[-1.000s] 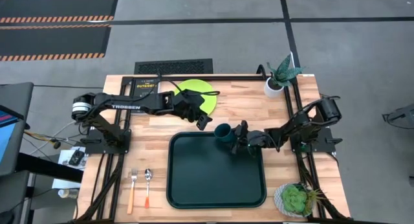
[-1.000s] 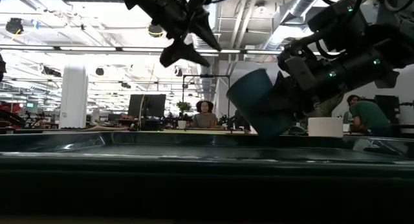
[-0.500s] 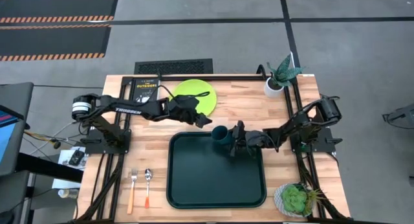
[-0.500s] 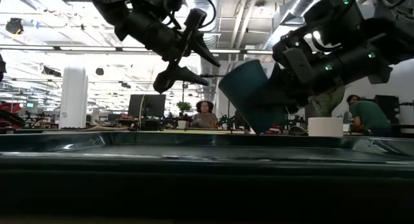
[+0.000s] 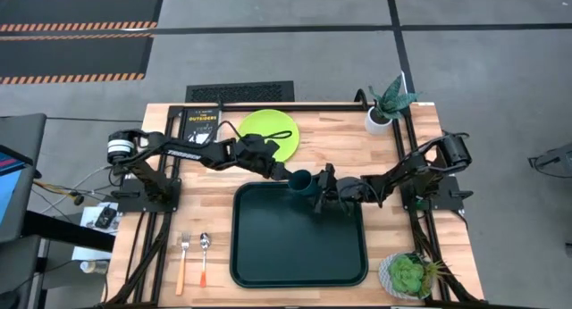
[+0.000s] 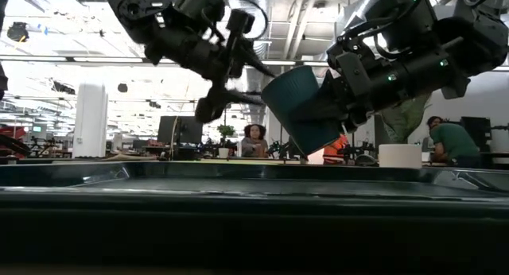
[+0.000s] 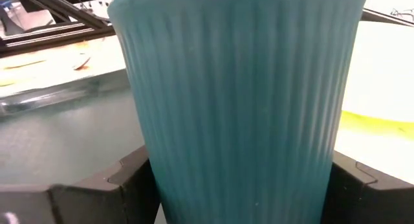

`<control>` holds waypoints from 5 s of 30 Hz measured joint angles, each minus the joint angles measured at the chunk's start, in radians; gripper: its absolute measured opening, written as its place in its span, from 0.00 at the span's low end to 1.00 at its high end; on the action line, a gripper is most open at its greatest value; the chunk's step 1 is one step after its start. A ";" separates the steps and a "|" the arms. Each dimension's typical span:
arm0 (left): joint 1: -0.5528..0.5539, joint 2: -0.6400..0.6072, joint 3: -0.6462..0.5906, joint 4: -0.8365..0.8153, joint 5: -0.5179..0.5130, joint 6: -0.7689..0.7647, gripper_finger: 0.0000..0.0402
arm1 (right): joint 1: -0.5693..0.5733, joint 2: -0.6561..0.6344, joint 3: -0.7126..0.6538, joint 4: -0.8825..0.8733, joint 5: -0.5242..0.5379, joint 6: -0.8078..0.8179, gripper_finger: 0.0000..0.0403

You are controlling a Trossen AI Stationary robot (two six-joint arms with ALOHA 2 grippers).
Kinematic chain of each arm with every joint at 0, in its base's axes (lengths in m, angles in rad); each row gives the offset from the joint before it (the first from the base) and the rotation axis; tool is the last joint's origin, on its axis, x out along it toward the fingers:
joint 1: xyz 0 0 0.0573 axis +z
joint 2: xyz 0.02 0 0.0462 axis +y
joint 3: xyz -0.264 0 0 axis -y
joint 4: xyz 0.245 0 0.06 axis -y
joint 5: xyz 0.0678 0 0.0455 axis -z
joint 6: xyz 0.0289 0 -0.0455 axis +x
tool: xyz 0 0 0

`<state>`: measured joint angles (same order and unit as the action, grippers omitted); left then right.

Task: Pick and place plate/cup/fork/spoon on tray
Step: Put the dark green cup to the top center of the black tray, then put the green plate on the black tray

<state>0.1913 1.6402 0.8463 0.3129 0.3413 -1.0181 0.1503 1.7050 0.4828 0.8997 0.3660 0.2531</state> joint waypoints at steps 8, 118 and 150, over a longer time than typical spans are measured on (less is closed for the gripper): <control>0.000 0.047 0.000 0.126 -0.010 -0.049 0.50 | 0.000 0.000 0.000 -0.032 0.000 0.008 0.79; -0.079 0.192 0.469 -0.663 -0.242 0.349 0.00 | -0.007 -0.933 0.150 -1.593 0.003 0.304 0.92; -0.122 0.257 0.645 -0.846 -0.325 0.434 0.23 | -0.007 -0.933 0.150 -1.618 0.000 0.305 0.92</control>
<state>0.0694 1.8976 1.4914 -0.5328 0.0160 -0.5842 0.1436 0.7719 0.6323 -0.7188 0.3664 0.5578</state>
